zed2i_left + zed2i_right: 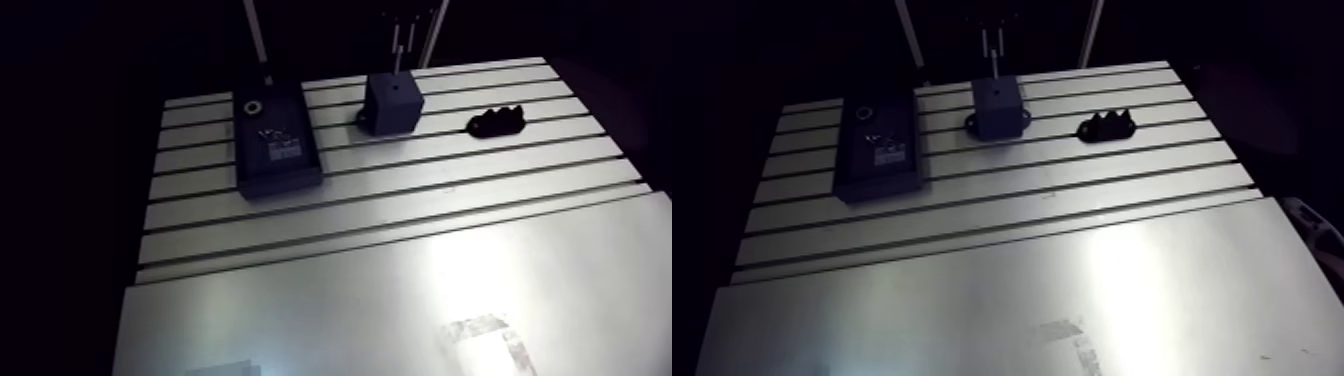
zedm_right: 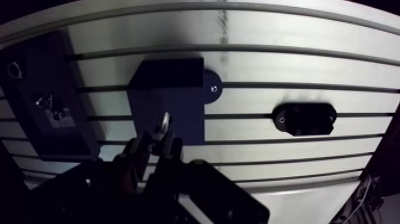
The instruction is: Pick up the M10 bolt and insert it into the hole until fully seated.
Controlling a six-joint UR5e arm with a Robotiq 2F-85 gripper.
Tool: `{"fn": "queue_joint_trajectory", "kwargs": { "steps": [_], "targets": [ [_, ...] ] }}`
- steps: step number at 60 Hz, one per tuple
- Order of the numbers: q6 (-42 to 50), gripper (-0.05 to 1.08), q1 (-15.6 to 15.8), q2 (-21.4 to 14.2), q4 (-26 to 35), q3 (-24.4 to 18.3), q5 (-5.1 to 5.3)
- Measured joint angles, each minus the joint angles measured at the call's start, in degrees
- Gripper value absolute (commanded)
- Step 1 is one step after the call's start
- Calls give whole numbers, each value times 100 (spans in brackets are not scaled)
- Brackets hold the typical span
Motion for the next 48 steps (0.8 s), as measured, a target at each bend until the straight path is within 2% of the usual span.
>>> {"fn": "queue_joint_trajectory", "kwargs": {
  "steps": [48],
  "targets": [
    [-12, 108, -4, -67, 29, 114, 1]
  ]
}}
